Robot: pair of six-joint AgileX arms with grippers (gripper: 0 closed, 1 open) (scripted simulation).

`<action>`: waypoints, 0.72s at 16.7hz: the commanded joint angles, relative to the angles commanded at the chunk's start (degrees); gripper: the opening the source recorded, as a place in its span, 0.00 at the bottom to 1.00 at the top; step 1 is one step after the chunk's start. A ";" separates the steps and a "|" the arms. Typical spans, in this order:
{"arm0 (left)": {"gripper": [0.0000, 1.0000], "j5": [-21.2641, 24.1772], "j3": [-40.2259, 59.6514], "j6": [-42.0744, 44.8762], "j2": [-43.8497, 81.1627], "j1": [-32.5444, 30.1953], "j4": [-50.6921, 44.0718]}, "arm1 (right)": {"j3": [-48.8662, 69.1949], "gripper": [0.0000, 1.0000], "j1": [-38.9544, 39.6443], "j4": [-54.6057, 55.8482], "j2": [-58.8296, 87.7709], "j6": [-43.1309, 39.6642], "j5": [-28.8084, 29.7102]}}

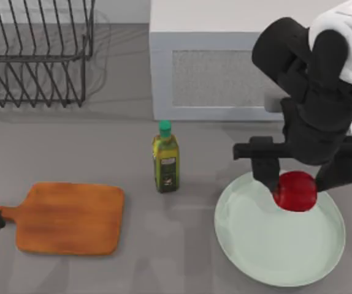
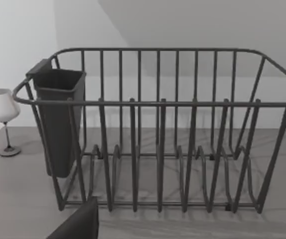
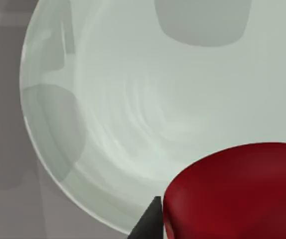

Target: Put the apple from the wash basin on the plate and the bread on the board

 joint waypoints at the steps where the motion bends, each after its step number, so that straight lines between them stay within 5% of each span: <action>1: 1.00 0.00 0.00 0.00 0.00 0.00 0.00 | 0.00 0.83 0.00 0.00 0.00 0.00 0.00; 4: 1.00 0.00 0.00 0.00 0.00 0.00 0.00 | 0.00 1.00 0.00 0.00 0.00 0.00 0.00; 12: 1.00 0.00 0.00 0.00 0.00 0.00 0.00 | -0.01 1.00 -0.08 0.00 -0.02 0.00 0.00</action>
